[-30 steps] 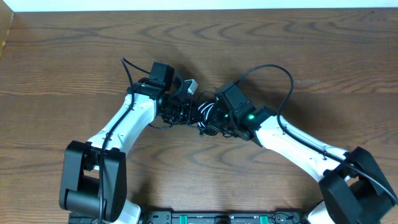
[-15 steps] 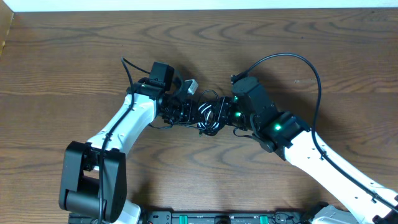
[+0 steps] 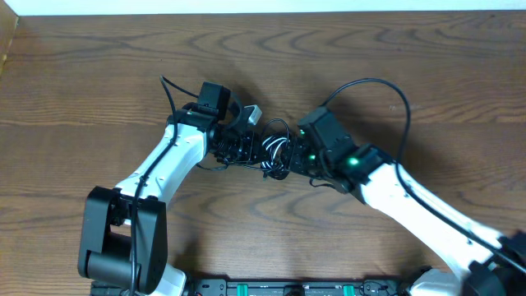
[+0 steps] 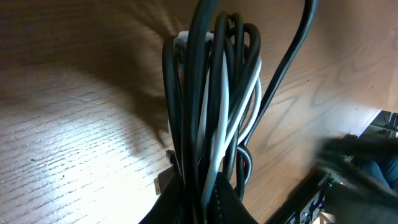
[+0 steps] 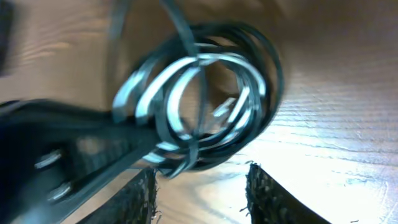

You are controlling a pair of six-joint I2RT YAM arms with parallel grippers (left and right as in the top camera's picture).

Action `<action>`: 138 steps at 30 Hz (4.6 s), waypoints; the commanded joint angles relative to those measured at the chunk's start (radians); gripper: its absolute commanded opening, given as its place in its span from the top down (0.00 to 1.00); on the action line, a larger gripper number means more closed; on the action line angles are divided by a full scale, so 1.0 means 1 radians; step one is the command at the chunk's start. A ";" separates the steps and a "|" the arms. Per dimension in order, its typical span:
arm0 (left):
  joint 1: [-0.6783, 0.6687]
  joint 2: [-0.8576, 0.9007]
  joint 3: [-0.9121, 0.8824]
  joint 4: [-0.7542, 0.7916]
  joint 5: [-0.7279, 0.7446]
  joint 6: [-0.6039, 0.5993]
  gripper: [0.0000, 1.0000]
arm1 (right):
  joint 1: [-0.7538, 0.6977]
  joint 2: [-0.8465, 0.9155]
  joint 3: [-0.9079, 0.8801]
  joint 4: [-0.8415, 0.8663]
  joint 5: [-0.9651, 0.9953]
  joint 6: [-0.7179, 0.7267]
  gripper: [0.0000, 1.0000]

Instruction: Untangle cables

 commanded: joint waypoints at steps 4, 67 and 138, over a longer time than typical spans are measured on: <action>0.002 -0.008 0.007 -0.004 -0.004 0.002 0.92 | 0.013 0.140 0.008 0.097 -0.023 0.108 0.56; 0.002 -0.008 0.007 -0.004 -0.004 0.002 0.92 | 0.018 0.095 0.008 0.111 -0.139 -0.030 0.66; 0.002 -0.008 0.007 -0.019 -0.006 -0.332 0.92 | 0.165 0.094 0.007 0.109 0.214 0.171 0.99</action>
